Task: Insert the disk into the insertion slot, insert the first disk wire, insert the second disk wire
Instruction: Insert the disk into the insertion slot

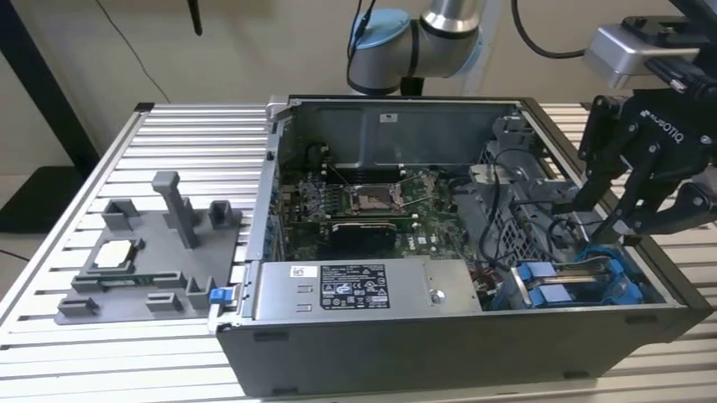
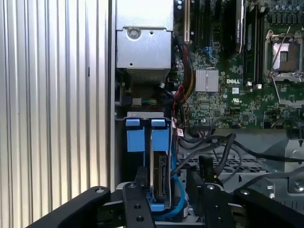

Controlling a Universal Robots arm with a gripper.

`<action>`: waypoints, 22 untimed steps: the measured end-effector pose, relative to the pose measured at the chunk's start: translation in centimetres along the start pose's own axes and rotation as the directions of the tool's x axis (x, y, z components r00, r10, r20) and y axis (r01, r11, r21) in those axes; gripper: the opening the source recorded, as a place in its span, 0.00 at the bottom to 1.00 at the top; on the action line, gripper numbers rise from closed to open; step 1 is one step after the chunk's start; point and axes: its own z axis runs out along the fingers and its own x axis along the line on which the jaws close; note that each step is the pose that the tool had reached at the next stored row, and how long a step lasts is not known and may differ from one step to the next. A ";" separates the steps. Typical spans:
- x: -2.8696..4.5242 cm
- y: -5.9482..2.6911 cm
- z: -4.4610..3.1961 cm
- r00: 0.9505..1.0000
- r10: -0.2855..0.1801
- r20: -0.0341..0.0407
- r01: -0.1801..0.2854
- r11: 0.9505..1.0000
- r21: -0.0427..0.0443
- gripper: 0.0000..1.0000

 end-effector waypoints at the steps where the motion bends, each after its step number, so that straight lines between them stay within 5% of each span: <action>1: -0.21 0.04 0.01 1.000 0.000 0.000 0.000 1.000 0.000 1.00; 10: -2.23 0.76 0.15 1.000 0.000 0.000 0.000 1.000 0.006 1.00; 16: -2.62 1.06 0.70 1.000 -0.001 0.001 0.001 1.000 0.029 1.00; 22: -2.68 1.31 0.83 1.000 -0.002 0.002 0.002 0.999 0.040 1.00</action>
